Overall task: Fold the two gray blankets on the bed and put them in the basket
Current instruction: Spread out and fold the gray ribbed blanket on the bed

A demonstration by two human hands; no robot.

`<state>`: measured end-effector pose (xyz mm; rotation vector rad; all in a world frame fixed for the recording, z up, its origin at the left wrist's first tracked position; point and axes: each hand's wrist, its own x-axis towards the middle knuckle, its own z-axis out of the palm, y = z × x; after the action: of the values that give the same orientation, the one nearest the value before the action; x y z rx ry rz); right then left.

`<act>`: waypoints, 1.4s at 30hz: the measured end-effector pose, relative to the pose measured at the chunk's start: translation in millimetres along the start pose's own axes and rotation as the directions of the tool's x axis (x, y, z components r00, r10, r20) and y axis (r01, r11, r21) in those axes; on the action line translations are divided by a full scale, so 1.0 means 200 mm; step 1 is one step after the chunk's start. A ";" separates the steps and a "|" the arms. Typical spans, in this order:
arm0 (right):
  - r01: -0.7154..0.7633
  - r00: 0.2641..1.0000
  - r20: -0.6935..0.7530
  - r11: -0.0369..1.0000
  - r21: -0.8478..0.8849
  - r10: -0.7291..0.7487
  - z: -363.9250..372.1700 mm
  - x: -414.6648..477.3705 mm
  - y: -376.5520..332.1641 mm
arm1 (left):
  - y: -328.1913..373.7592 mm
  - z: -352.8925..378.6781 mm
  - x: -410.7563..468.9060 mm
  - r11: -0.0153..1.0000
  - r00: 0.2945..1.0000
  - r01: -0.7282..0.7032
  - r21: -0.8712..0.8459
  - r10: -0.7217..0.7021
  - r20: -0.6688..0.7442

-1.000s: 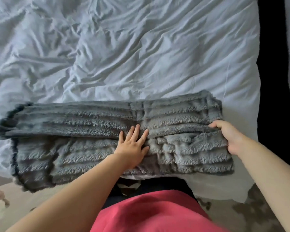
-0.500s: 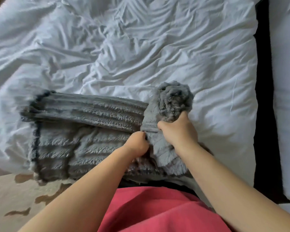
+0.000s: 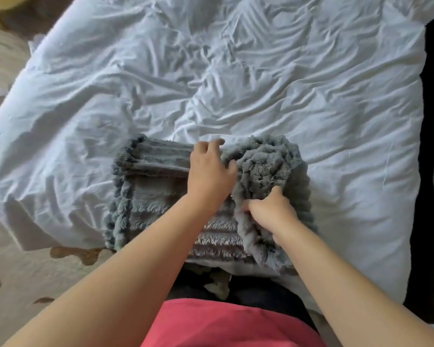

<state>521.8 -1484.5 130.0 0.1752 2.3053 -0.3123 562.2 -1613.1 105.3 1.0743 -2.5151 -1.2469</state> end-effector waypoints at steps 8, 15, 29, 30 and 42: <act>0.057 0.933 0.324 0.955 0.290 -0.154 -0.32 0.13 0.20 | 0.08 0.11 0.14 0.923 0.816 -0.198 0.329 -0.031 0.577; 0.157 0.811 0.448 0.878 0.453 -0.376 -0.54 0.34 0.53 | 0.21 0.32 -0.10 0.959 0.880 -0.075 0.275 -0.066 0.470; 0.338 0.708 0.404 0.780 0.526 -0.580 -0.59 0.44 0.74 | 0.47 0.76 -0.23 0.912 0.865 0.398 0.102 -0.410 0.288; 0.403 0.737 0.331 0.776 0.485 -0.590 -0.58 0.45 0.73 | 0.45 0.76 -0.20 0.912 0.854 0.409 0.022 -0.391 0.344; 0.733 0.638 0.218 0.496 -0.465 -0.739 -0.23 0.72 0.33 | 0.00 0.57 -0.19 0.484 0.580 0.811 -0.330 -0.586 0.566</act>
<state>406.2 -1403.1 44.4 -1.1431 2.2540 -0.0831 543.7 -1514.9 38.8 1.9365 -1.5741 -2.4347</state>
